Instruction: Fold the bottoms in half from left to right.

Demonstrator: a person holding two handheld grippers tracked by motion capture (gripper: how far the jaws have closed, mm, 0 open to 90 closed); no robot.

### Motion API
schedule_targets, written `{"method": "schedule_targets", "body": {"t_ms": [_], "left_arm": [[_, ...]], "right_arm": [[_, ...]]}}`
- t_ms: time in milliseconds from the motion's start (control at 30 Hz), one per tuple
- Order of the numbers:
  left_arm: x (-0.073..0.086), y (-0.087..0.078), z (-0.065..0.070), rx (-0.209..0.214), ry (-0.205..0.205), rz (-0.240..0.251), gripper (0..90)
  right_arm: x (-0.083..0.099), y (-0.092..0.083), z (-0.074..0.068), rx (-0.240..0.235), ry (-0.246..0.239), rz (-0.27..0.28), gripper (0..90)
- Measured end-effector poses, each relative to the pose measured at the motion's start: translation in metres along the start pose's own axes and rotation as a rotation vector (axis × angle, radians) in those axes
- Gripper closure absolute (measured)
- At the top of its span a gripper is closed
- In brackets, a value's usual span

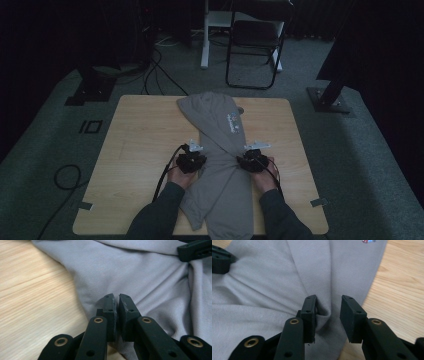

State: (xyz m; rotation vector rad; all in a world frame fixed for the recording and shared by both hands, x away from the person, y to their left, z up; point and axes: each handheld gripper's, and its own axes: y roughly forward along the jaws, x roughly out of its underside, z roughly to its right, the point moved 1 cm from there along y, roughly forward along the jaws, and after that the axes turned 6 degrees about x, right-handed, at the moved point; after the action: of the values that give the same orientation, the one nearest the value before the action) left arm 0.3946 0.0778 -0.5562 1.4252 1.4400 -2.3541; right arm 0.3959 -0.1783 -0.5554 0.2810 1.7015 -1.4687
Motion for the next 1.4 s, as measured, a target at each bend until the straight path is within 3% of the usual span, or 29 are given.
{"method": "schedule_targets", "body": {"t_ms": [367, 467, 533, 633, 767, 867, 967, 1033, 1100, 1200, 1400], "left_arm": [[-0.001, -0.013, -0.050, -0.104, -0.045, -0.012, 83.2], [-0.003, -0.013, -0.056, -0.111, -0.057, -0.013, 82.0], [-0.003, -0.013, -0.056, -0.112, -0.056, -0.013, 81.6], [-0.003, -0.013, -0.055, -0.115, -0.045, -0.016, 80.0], [-0.004, -0.014, -0.054, -0.104, -0.053, -0.007, 75.3], [-0.004, -0.016, -0.051, -0.121, -0.044, -0.008, 70.5], [-0.002, -0.021, -0.049, -0.107, -0.052, -0.003, 68.6], [-0.001, -0.025, -0.047, -0.095, -0.054, 0.006, 67.1], [0.002, -0.028, -0.045, -0.077, -0.057, 0.012, 66.1], [0.008, -0.035, -0.038, -0.061, -0.047, 0.020, 64.6], [0.021, -0.043, -0.033, -0.061, -0.051, 0.033, 62.8]], "right_arm": [[-0.027, 0.026, -0.034, -0.028, -0.032, 0.008, 65.0], [-0.037, 0.033, -0.038, -0.031, -0.039, 0.001, 74.1], [-0.041, 0.037, -0.038, -0.036, -0.046, -0.004, 82.9], [-0.045, 0.037, -0.033, -0.015, -0.048, 0.022, 86.6], [-0.051, 0.026, -0.021, 0.011, 0.012, 0.110, 86.8], [-0.053, 0.019, -0.014, 0.050, 0.050, 0.164, 85.4], [-0.049, 0.025, -0.006, 0.112, 0.055, 0.099, 82.1], [-0.043, 0.029, 0.000, 0.123, 0.072, 0.063, 76.9], [-0.038, 0.027, 0.001, 0.109, 0.081, 0.068, 70.9], [-0.036, 0.017, -0.007, 0.076, 0.046, 0.105, 62.8], [-0.036, 0.010, -0.042, -0.038, -0.062, 0.127, 55.9]]}}
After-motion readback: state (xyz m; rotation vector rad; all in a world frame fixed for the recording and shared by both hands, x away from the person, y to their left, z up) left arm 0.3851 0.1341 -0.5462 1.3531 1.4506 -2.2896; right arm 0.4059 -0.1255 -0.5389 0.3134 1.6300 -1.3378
